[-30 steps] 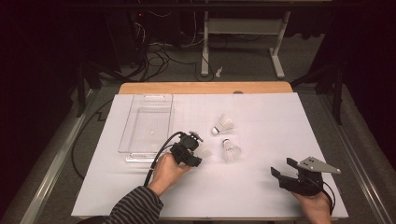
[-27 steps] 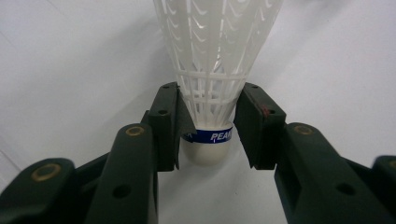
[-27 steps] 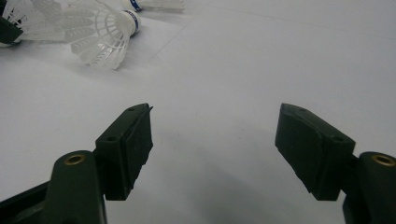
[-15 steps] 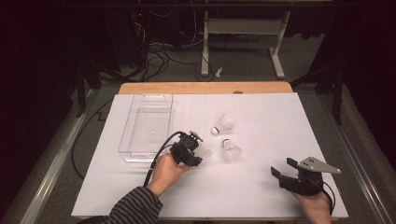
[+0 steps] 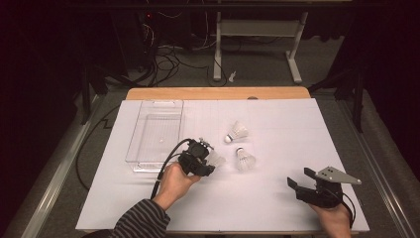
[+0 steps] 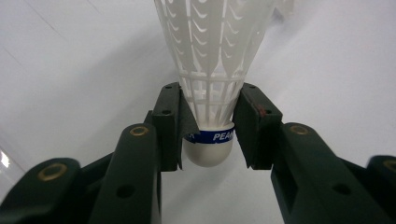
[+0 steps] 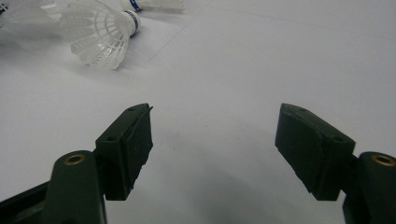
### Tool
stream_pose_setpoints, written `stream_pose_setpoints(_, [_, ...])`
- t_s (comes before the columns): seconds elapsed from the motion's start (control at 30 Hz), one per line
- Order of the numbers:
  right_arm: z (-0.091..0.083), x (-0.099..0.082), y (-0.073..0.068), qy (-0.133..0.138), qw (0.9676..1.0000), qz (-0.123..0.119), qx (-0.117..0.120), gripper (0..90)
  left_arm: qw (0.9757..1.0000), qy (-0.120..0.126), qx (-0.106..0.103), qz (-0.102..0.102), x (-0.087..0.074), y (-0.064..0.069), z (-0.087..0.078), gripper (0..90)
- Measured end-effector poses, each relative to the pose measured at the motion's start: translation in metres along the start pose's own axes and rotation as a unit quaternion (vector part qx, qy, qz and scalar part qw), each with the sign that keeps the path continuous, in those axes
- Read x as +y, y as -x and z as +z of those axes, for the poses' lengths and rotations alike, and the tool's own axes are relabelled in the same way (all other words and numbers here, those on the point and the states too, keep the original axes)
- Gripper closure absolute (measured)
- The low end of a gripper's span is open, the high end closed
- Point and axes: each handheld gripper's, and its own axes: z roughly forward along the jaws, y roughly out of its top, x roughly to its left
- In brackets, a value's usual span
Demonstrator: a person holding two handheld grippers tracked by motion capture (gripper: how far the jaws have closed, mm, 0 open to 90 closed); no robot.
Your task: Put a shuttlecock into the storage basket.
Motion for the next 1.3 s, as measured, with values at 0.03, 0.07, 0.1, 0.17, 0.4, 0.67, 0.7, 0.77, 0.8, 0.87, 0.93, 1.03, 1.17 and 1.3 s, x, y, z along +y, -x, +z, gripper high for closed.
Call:
stream_pose_setpoints(0.03, [0.000,0.000,0.000,-0.001,1.0000,0.001,0.000,28.0,1.0000,0.003,-0.001,0.003,0.001,0.000,-0.002,64.3])
stream_pose_setpoints(0.07, [0.000,0.000,0.000,-0.001,1.0000,0.001,0.000,28.1,1.0000,0.008,-0.001,0.002,0.001,0.000,-0.003,64.3])
stream_pose_setpoints(0.1, [0.000,0.000,0.000,0.000,1.0000,0.000,0.000,28.0,0.9999,0.012,-0.002,0.001,0.002,0.000,-0.004,64.3])
stream_pose_setpoints(0.17, [0.000,0.000,0.000,0.000,1.0000,0.000,0.000,28.0,0.9998,0.021,-0.005,-0.001,0.003,0.000,-0.006,64.2])
stream_pose_setpoints(0.4, [0.000,0.000,0.000,0.000,1.0000,0.000,0.000,28.1,0.9987,0.047,-0.016,-0.007,0.007,0.000,-0.012,64.1])
stream_pose_setpoints(0.67, [0.000,0.000,0.000,-0.001,1.0000,0.000,0.000,28.1,0.9968,0.076,-0.026,-0.009,0.009,0.000,-0.018,63.9])
stream_pose_setpoints(0.7, [0.000,0.000,0.000,0.000,1.0000,0.000,0.000,28.1,0.9965,0.078,-0.027,-0.009,0.009,0.000,-0.018,63.9])
stream_pose_setpoints(0.77, [0.000,0.000,0.000,0.000,1.0000,0.001,0.000,28.0,0.9961,0.083,-0.028,-0.009,0.009,0.000,-0.019,63.9])
stream_pose_setpoints(0.8, [0.000,0.000,0.000,0.000,1.0000,0.001,0.000,28.1,0.9956,0.088,-0.030,-0.010,0.009,0.001,-0.019,63.9])
stream_pose_setpoints(0.87, [0.000,0.000,0.000,0.000,1.0000,0.000,0.000,28.1,0.9949,0.094,-0.033,-0.009,0.009,0.001,-0.021,63.9])
stream_pose_setpoints(0.93, [-0.001,0.000,0.000,0.001,1.0000,0.001,0.000,28.0,0.9942,0.101,-0.034,-0.011,0.010,0.002,-0.022,63.9])
stream_pose_setpoints(1.03, [-0.001,0.000,0.000,0.001,1.0000,0.001,0.000,28.0,0.9934,0.108,-0.036,-0.014,0.011,0.001,-0.024,63.9])
stream_pose_setpoints(1.17, [0.000,0.000,0.000,0.001,1.0000,0.000,0.000,28.1,0.9923,0.117,-0.035,-0.019,0.013,0.000,-0.028,63.9])
stream_pose_setpoints(1.3, [0.000,0.000,0.000,0.001,1.0000,0.000,0.000,28.1,0.9913,0.125,-0.035,-0.021,0.014,-0.002,-0.031,64.0])
